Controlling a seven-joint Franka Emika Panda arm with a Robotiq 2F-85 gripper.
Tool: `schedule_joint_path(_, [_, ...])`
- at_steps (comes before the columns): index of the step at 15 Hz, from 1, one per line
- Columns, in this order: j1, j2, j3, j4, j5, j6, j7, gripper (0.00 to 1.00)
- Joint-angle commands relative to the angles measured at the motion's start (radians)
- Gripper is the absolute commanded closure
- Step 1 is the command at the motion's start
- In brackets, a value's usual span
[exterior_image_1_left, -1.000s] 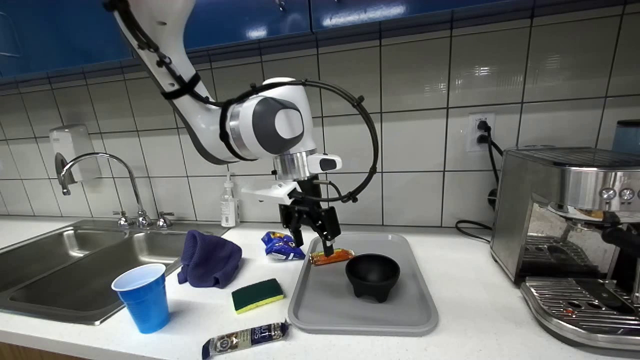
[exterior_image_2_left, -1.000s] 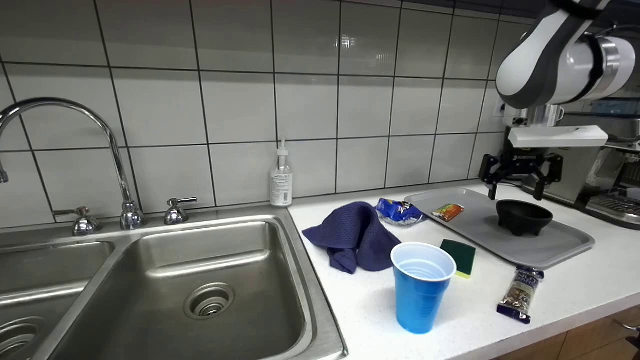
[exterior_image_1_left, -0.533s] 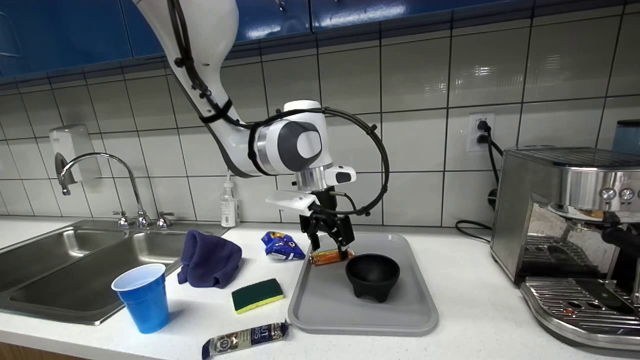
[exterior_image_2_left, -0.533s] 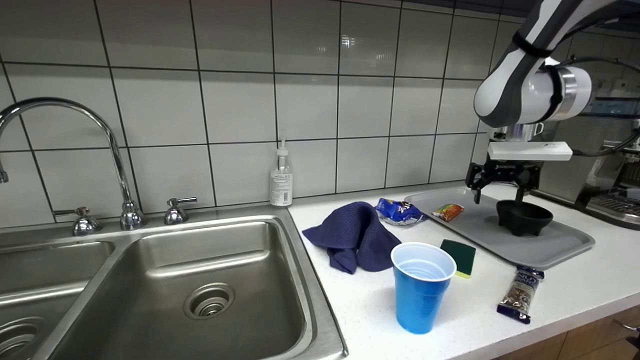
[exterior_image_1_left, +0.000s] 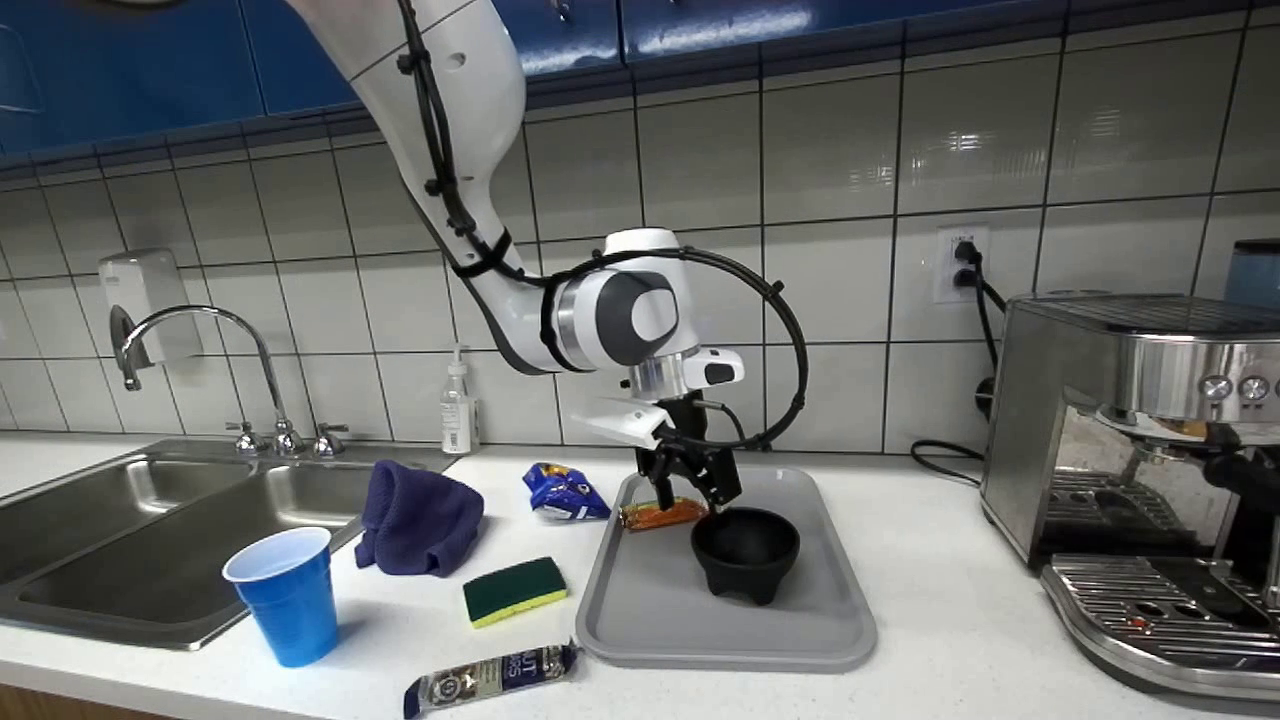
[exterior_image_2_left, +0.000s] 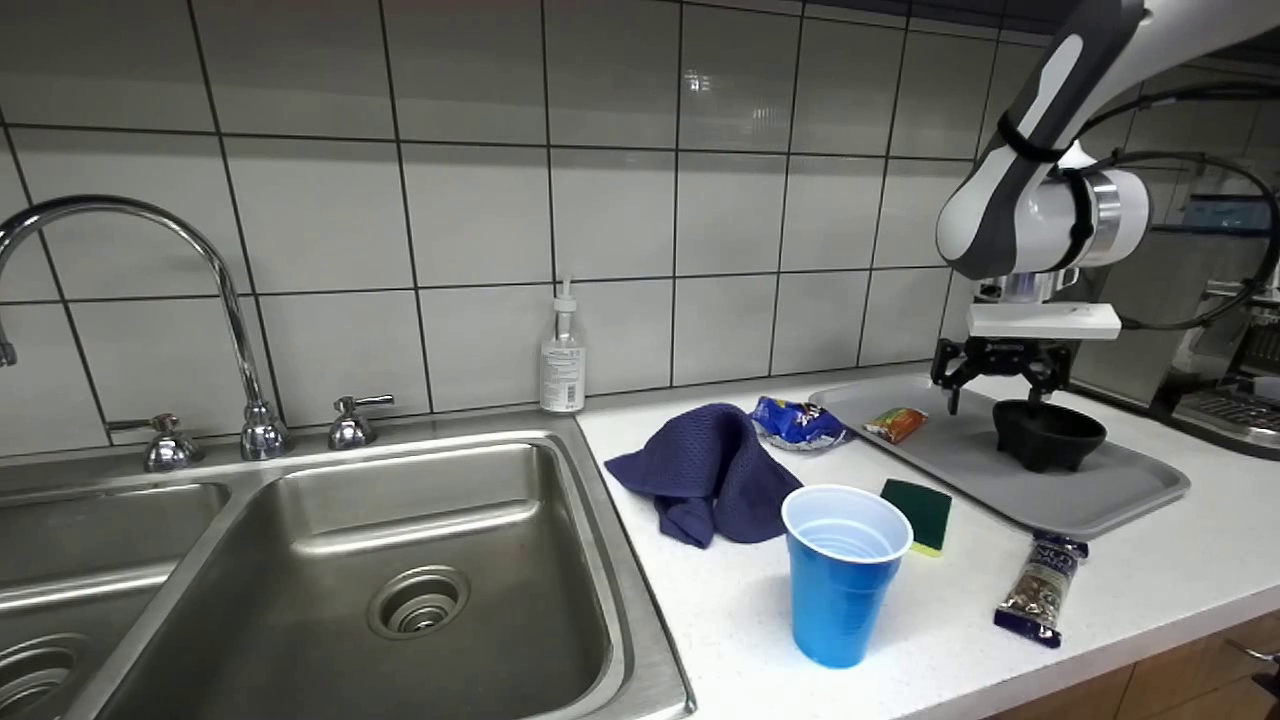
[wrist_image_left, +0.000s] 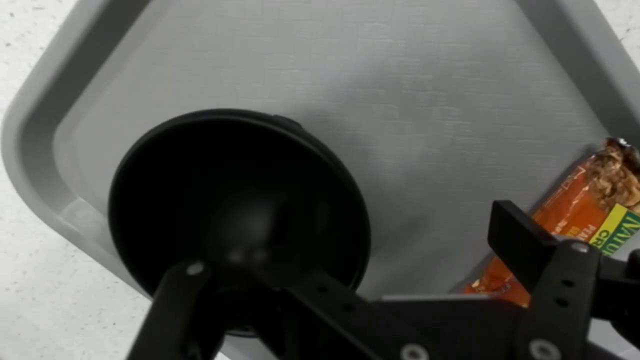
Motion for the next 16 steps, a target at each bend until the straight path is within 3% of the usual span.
schedule_joint_path(1, [-0.01, 0.046, -0.015, 0.066, 0.011, -0.019, -0.002, 0.0])
schedule_joint_path(11, [-0.008, 0.065, -0.039, 0.086, 0.004, -0.018, 0.002, 0.0])
schedule_joint_path(13, [-0.009, 0.069, -0.043, 0.09, 0.003, -0.017, 0.003, 0.26])
schedule_joint_path(16, [-0.008, 0.073, -0.047, 0.094, 0.002, -0.016, 0.005, 0.49])
